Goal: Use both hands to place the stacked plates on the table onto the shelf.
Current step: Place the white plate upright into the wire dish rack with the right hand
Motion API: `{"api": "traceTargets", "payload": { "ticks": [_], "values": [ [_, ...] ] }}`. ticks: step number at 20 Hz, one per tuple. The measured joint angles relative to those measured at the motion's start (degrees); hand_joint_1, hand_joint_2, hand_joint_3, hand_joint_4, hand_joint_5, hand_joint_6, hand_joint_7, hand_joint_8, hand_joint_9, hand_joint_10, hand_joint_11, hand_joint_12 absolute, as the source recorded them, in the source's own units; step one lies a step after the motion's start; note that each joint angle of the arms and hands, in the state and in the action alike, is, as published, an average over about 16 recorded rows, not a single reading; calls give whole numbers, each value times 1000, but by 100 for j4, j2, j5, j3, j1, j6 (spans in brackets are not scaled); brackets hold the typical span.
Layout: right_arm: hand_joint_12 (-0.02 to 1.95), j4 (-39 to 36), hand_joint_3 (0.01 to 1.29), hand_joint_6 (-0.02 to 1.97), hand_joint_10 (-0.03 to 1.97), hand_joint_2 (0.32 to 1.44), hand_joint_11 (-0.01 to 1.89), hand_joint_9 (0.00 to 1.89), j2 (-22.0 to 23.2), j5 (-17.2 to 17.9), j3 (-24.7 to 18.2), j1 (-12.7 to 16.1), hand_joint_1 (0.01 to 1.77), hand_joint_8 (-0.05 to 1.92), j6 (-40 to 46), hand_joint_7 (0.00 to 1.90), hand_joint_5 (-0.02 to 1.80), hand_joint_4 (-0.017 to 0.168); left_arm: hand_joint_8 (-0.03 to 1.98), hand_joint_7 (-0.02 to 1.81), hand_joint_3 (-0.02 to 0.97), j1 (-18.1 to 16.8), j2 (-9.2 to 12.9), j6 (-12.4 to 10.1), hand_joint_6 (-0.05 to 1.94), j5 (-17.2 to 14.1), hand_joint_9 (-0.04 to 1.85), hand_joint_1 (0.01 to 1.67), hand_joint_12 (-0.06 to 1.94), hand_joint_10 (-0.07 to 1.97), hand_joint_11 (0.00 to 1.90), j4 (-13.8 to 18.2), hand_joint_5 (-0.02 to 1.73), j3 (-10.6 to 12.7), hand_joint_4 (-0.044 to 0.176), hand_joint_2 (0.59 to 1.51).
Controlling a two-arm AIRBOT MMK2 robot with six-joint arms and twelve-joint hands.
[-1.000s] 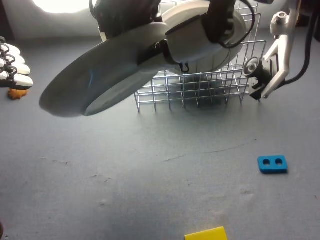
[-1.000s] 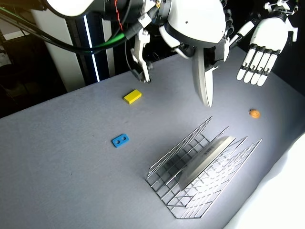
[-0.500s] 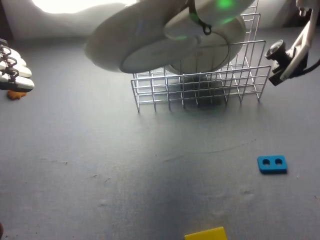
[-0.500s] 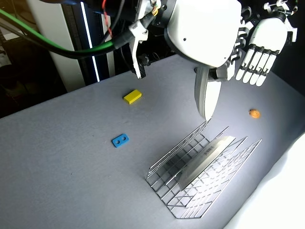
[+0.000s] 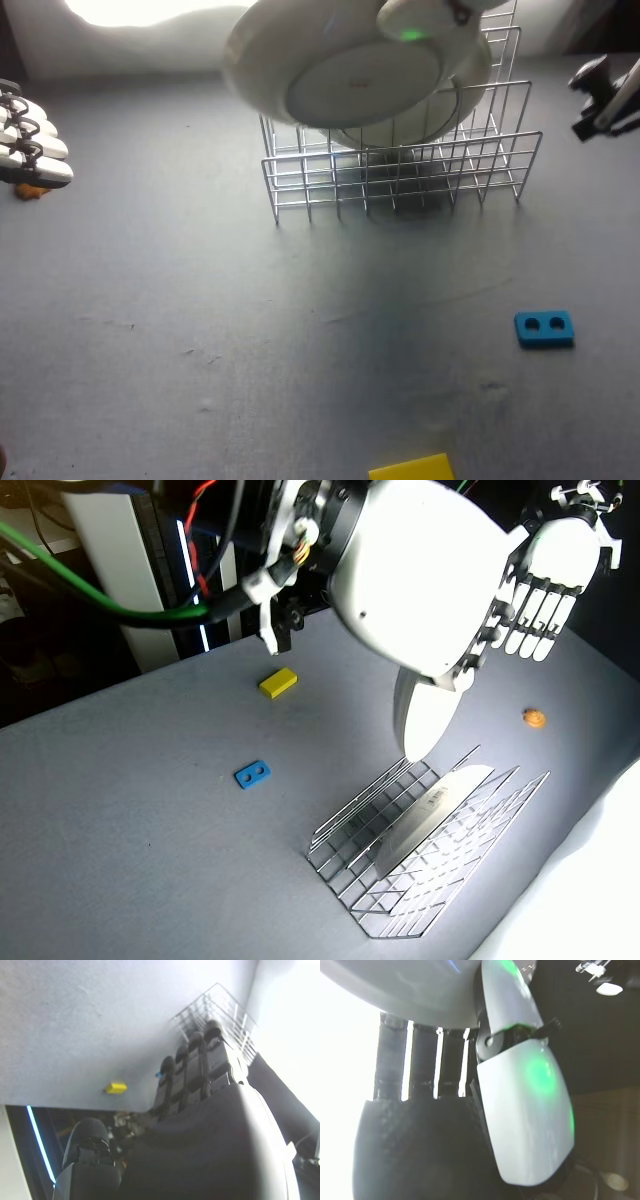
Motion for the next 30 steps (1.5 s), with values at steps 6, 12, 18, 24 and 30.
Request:
{"api": "traceTargets", "payload": {
  "ticks": [6,12,18,24,30],
  "values": [
    [1053,138,18,993,1055,1041,840,984,4,-103,354,-117,1383,975,50,986,833,-6,1,60,19,0,0,23,8,30,53,19,149,14,23,30,72,-38,0,1194],
    [1062,181,17,993,1062,1042,825,974,-102,-138,687,-298,1383,981,48,983,828,-6,1,58,19,1,0,44,8,40,49,19,122,15,22,55,73,-60,0,1194],
    [1069,190,17,994,1065,1043,813,970,-323,-122,982,-464,1383,995,42,981,822,-6,1,59,20,2,-1,72,8,47,43,19,100,15,22,73,74,-80,0,1194],
    [1080,198,17,994,1076,1044,808,969,-586,-27,1230,-630,1383,1007,15,972,812,-6,1,58,20,2,-1,103,8,54,39,19,77,16,22,96,74,-93,0,1194],
    [1080,199,16,994,1077,1045,817,979,-787,134,1387,-821,1382,1008,-59,971,803,-8,1,53,20,3,-2,128,9,59,35,19,63,16,22,119,70,-102,0,1194]
  ]
}}
